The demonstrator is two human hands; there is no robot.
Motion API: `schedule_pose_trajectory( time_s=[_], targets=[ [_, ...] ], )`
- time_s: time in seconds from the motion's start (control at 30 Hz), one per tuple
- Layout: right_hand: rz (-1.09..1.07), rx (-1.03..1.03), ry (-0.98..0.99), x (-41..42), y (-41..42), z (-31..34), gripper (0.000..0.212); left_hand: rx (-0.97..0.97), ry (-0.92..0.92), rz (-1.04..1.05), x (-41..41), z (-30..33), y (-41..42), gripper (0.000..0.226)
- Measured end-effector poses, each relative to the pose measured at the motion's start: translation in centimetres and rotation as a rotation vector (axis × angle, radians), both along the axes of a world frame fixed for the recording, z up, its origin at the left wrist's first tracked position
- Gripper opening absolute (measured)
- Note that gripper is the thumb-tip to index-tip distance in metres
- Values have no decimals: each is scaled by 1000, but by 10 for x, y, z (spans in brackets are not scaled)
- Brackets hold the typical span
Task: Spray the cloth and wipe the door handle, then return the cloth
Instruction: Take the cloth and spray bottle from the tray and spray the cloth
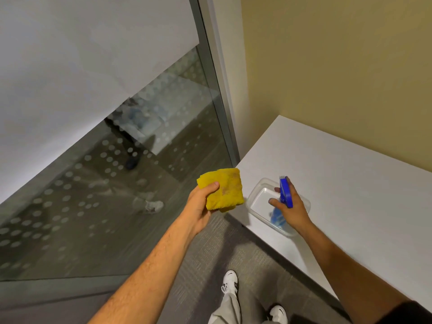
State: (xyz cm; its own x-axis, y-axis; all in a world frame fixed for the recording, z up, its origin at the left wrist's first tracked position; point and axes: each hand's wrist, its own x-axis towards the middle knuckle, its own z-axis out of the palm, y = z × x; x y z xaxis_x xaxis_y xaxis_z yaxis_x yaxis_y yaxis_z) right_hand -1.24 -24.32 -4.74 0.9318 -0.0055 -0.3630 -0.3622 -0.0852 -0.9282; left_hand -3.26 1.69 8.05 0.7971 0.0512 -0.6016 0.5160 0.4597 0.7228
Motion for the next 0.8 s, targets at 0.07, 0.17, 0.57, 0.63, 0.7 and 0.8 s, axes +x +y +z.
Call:
schedule_pose_trajectory(
  time_s=[0.07, 0.17, 0.57, 0.63, 0.7, 0.8],
  targets=[
    [-34, -27, -24, 9, 3, 4, 54, -27, 23, 17, 3, 2, 1, 43],
    [2, -44, -99, 10, -1, 18, 31, -72, 62, 32, 7, 4, 2, 35],
    [157, -14, -254, -21, 25, 137, 32, 56, -46, 102, 10, 25, -6, 26],
    [150, 6, -256, -27, 29, 146, 21, 83, -90, 113, 9, 30, -7, 28],
    [147, 30, -256, -33, 35, 154, 19, 93, -103, 122, 6, 35, -6, 28],
    [175, 7, -259, -44, 44, 165, 28, 138, -136, 136, 3, 38, -5, 27]
  ],
)
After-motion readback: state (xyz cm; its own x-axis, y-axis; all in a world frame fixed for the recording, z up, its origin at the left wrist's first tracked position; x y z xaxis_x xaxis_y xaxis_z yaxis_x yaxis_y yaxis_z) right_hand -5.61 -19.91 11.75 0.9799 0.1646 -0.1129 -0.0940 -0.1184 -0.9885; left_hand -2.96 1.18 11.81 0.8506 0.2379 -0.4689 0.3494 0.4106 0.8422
